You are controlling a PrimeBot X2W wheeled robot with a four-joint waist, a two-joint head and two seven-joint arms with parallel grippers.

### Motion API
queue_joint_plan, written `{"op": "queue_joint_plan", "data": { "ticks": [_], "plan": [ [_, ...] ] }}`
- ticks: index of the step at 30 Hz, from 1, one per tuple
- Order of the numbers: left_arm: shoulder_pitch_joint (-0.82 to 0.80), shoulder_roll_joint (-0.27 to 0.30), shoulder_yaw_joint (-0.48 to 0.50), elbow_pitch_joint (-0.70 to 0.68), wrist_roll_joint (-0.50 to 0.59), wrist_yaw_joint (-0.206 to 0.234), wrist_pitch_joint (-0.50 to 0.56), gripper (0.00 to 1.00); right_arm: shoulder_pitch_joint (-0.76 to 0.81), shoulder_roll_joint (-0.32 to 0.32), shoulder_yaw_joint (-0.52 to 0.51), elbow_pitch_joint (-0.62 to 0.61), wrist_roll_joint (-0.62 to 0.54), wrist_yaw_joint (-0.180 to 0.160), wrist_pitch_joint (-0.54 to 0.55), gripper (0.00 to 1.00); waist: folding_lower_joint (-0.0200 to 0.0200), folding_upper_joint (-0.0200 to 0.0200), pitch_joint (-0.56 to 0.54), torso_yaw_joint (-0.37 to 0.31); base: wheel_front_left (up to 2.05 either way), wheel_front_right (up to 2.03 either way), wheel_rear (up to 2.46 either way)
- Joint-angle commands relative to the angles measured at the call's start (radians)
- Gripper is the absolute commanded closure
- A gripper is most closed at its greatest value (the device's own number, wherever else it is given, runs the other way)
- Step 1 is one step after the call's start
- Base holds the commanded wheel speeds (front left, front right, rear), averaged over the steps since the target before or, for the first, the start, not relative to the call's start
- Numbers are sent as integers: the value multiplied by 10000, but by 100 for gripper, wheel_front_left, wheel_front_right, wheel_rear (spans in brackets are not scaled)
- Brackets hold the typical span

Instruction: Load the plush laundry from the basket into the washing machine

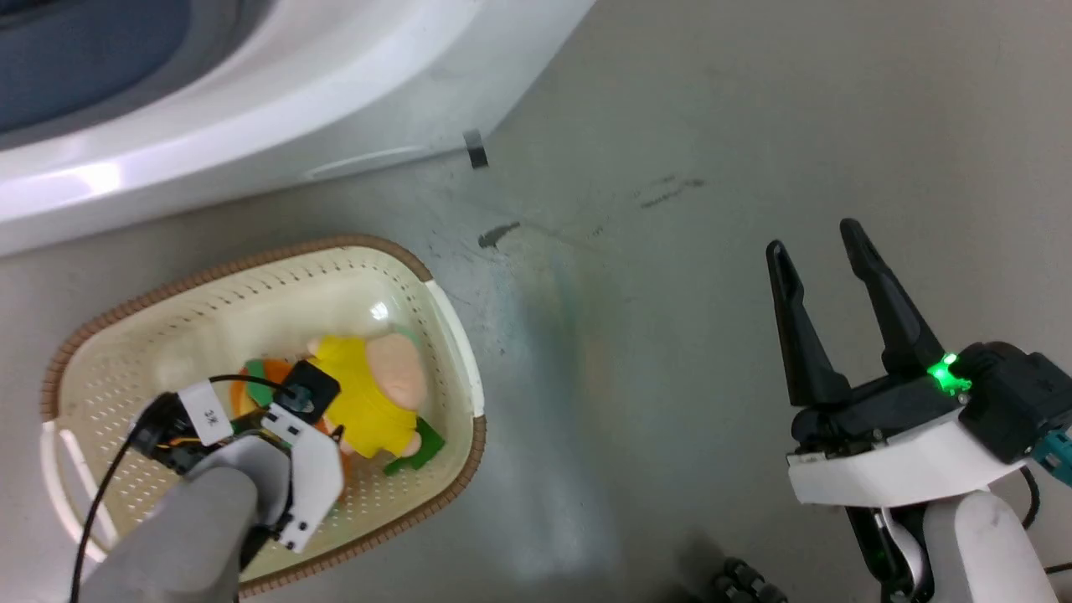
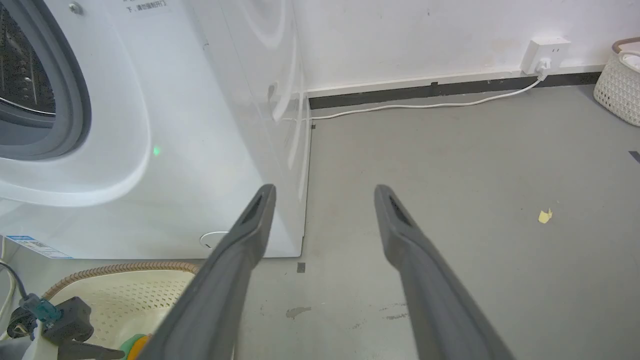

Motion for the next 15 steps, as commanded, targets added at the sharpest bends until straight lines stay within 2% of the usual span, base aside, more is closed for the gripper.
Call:
{"op": "queue_joint_plan", "data": {
  "ticks": [1,15],
  "plan": [
    [-371,257,-357,242,-201,-74,83,0,-314,1,85,-109,142,5,-114,0,-1,0,298,-161,0,0,0],
    [-2029,1198,-2699,534,-1194,-217,995,0,-592,1,-106,-249,787,5,-386,0,-1,0,1552,-577,0,0,0]
  ]
}}
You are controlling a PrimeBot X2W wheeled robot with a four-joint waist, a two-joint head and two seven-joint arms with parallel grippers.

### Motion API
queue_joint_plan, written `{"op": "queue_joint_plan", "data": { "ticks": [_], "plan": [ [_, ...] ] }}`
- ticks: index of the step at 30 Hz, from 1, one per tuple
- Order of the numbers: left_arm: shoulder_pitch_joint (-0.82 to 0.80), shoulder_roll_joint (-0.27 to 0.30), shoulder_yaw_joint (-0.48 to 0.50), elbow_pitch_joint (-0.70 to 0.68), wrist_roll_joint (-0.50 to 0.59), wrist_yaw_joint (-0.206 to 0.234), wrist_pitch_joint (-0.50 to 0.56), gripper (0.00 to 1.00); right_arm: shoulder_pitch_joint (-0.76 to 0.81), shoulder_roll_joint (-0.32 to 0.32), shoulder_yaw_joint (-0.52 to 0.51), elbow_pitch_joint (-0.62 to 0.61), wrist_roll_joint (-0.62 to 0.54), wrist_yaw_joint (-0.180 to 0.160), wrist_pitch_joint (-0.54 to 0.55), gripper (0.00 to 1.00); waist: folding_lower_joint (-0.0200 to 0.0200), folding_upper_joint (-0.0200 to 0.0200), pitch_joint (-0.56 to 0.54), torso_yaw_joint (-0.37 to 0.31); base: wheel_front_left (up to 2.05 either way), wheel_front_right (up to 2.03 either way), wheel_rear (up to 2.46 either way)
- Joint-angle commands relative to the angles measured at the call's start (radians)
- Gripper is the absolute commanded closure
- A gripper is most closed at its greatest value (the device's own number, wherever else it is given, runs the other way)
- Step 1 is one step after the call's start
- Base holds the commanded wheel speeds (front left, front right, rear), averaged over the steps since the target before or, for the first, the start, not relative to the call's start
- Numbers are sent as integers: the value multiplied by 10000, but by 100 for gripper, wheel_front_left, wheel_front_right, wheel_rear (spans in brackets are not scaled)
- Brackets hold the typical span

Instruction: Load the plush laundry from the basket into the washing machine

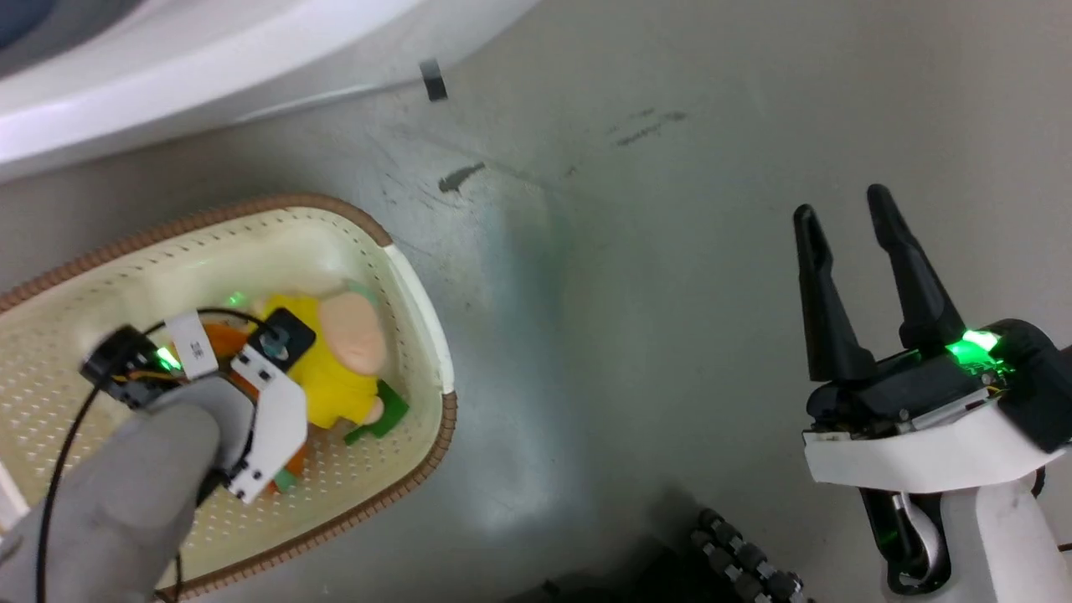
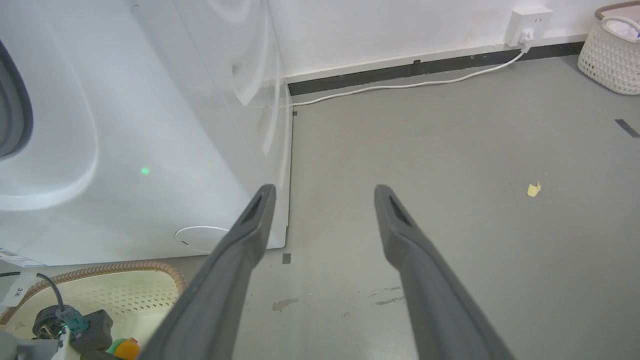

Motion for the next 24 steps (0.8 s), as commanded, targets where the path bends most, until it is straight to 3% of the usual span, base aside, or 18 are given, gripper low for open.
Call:
{"op": "queue_joint_plan", "data": {
  "ticks": [1,7,8,9,16,19,24],
  "plan": [
    [-426,256,-447,281,-207,-72,135,0,-210,1,32,-112,166,5,-107,0,0,-1,315,-147,0,0,0],
    [-1087,428,-1192,878,-746,-137,230,0,-249,1,183,-197,385,6,-232,0,0,-1,827,-338,0,0,0],
    [-1158,441,-1384,961,-831,-148,314,20,-270,1,196,-201,419,6,-253,0,0,-1,899,-375,0,0,0],
    [-1219,453,-1576,1022,-940,-159,396,100,-298,1,202,-193,449,6,-274,0,0,-1,962,-409,0,0,0],
    [-1527,750,-2249,1468,-1577,-211,236,100,-685,1,349,-193,570,6,-381,0,0,-1,1096,-667,0,0,0],
    [-1300,831,-2007,1697,-1791,68,-404,100,-914,1,554,-75,597,6,-381,0,0,-1,737,-869,0,0,0],
    [-469,296,-1801,1957,-2175,332,-1443,100,-826,1,432,295,441,6,-381,0,0,-1,-740,-537,0,0,0]
  ]
}}
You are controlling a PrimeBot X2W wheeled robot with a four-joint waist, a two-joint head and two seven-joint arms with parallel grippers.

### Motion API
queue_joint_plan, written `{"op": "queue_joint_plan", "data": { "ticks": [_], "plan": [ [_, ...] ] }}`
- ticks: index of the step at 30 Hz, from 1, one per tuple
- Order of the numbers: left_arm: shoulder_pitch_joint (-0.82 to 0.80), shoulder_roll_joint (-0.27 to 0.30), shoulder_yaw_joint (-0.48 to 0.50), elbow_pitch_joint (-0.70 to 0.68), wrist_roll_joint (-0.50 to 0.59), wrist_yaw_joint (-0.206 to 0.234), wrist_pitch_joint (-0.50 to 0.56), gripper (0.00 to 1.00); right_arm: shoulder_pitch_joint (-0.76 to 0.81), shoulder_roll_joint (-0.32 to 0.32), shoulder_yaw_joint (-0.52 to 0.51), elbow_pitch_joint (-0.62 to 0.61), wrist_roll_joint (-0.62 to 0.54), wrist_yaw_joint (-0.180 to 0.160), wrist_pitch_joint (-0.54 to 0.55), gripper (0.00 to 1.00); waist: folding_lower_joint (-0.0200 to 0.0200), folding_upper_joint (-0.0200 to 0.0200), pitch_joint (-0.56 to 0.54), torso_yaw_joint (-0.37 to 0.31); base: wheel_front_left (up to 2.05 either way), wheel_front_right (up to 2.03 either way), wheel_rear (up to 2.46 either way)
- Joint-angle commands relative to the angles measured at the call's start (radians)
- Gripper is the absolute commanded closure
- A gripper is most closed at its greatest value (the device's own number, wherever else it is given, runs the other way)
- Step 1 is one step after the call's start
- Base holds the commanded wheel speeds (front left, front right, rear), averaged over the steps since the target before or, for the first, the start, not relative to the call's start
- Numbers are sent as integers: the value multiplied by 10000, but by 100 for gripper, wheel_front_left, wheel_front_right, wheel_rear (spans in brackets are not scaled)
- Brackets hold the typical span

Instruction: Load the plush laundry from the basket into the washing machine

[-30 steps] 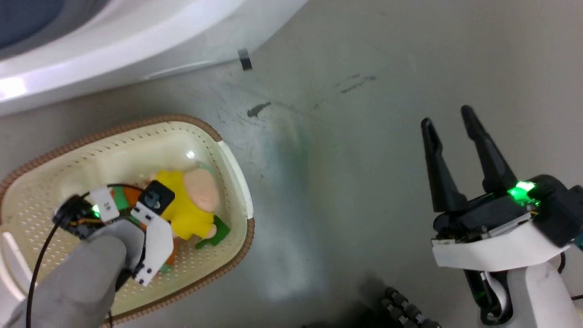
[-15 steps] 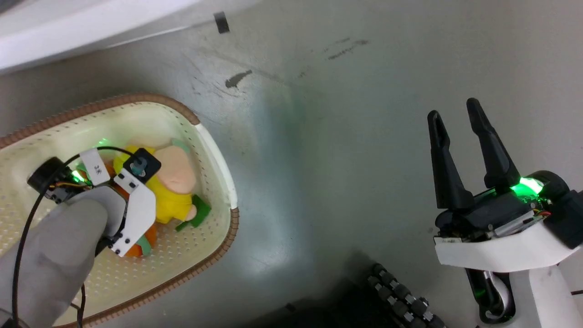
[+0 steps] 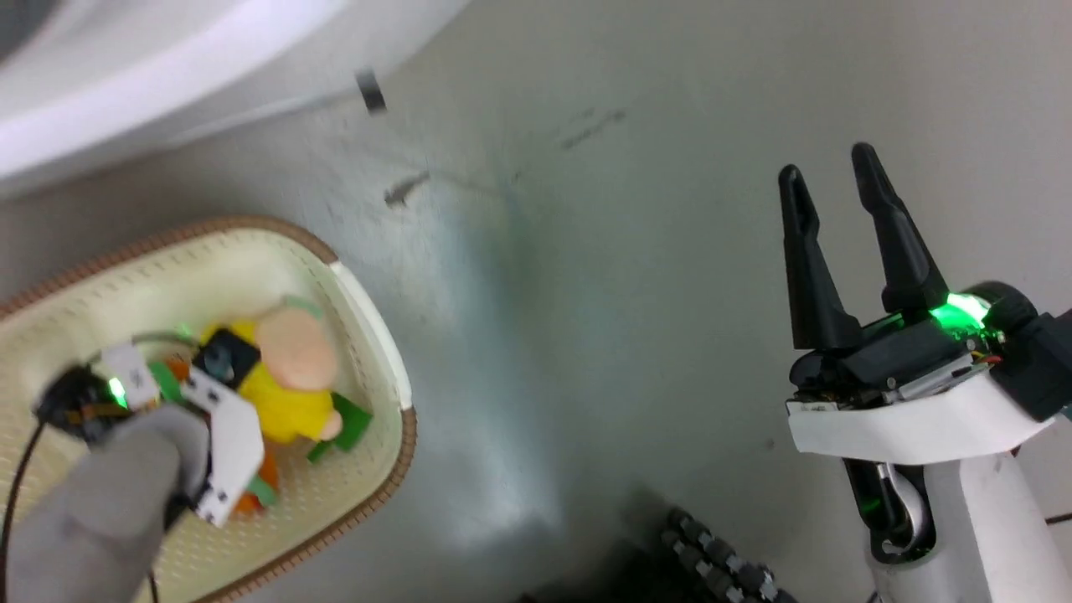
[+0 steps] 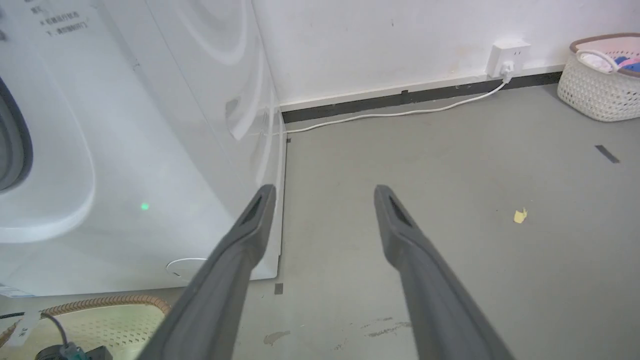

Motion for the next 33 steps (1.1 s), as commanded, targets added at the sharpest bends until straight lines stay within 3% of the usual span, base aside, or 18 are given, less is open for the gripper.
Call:
{"op": "queue_joint_plan", "data": {
  "ticks": [1,9,15,20,28,29,33],
  "plan": [
    [445,-216,293,216,-381,159,-494,100,96,-1,-90,212,-153,4,-45,0,0,-1,-1495,521,0,0,0],
    [1857,-1287,1128,683,-1523,270,-2430,100,512,-1,-445,914,-1027,4,-45,0,0,-1,-3962,1456,0,0,0],
    [2633,-1792,1425,674,-1902,193,-3148,100,1045,-1,-857,1122,-1376,4,-45,0,0,-1,-5242,2080,0,0,0],
    [3214,-2071,1826,250,-2023,374,-3372,100,1603,-1,-1091,1249,-1591,4,-45,0,0,-1,-6186,2668,0,0,0],
    [4456,-1881,4327,-3148,-1163,1562,-3388,100,2216,-1,-1321,1215,-1827,4,-45,0,0,-1,-6953,3466,0,0,0],
    [5126,-1941,5487,-4658,-481,1960,-3389,100,2353,-1,-1381,1213,-1847,4,-45,0,0,-1,-7085,3651,0,0,0],
    [5937,-2202,7126,-6640,557,2311,-3390,100,2439,-1,-1305,1204,-1839,4,-45,0,0,-1,-7166,3741,0,0,0]
  ]
}}
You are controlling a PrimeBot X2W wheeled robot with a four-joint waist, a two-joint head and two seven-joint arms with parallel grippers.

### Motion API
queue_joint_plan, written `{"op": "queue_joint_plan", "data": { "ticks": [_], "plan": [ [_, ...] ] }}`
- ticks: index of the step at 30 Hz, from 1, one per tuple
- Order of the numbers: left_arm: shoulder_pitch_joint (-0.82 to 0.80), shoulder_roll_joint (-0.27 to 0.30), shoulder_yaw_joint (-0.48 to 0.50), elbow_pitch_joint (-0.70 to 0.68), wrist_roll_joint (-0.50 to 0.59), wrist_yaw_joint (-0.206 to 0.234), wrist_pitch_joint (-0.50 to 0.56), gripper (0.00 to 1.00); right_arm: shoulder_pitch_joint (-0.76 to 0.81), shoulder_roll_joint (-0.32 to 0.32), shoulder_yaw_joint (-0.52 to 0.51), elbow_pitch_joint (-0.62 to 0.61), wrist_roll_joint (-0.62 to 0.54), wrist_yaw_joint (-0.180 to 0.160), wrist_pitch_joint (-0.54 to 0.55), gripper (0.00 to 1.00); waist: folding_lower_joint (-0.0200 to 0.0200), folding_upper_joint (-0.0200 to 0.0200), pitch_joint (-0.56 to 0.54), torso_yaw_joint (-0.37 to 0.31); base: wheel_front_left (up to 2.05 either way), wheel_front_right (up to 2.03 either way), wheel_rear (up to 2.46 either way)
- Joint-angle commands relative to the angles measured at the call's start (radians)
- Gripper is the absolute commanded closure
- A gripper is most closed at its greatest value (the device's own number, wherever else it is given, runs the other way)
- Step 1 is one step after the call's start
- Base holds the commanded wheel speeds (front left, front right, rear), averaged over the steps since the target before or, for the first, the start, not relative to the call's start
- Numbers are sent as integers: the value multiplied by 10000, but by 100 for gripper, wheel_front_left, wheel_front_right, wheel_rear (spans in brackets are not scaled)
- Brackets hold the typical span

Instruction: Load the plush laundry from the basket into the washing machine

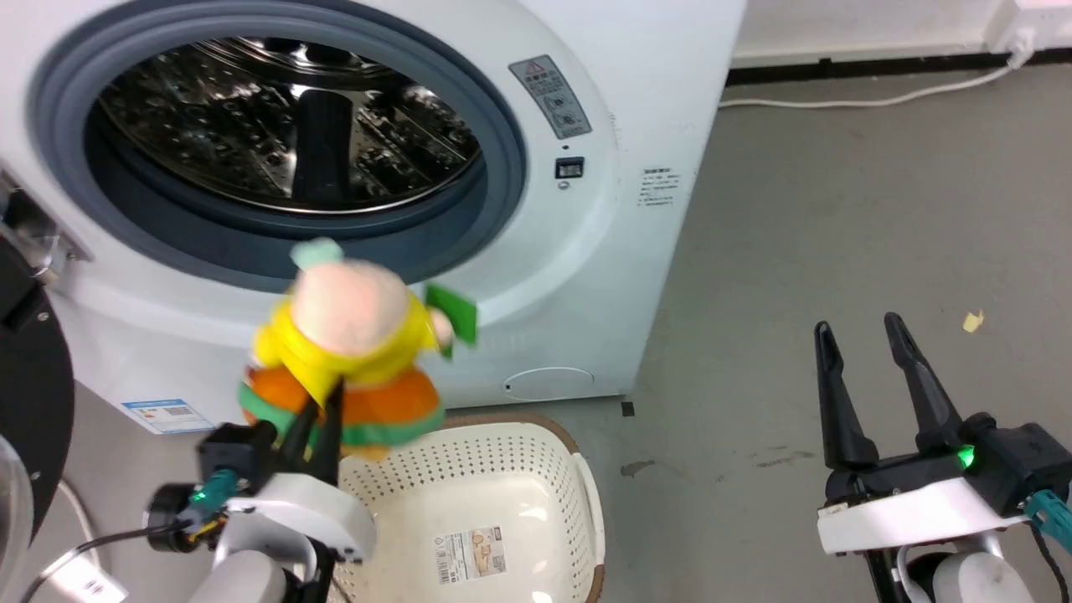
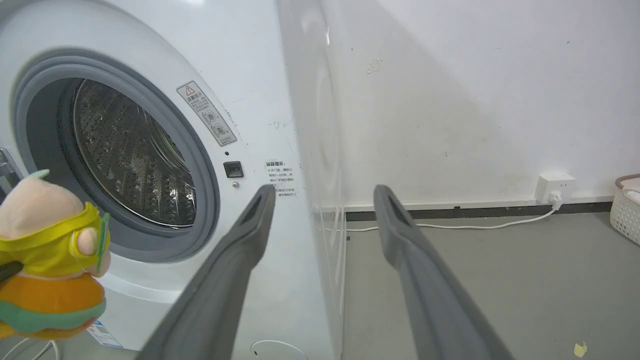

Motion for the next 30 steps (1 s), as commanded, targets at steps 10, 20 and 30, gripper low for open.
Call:
{"op": "queue_joint_plan", "data": {
  "ticks": [10,20,30],
  "plan": [
    [-86,-972,2992,-2818,1706,-473,-56,100,-160,-1,334,-257,-127,6,-45,0,2,0,1247,-137,0,0,0],
    [-3698,509,3703,-1421,2218,-1337,541,100,-1150,-1,389,-654,117,6,-46,0,2,0,3977,-957,0,0,0],
    [-7829,2302,3241,802,2893,-2194,2421,100,-1697,-1,547,-898,717,6,-46,0,2,0,5502,-1858,0,0,0]
  ]
}}
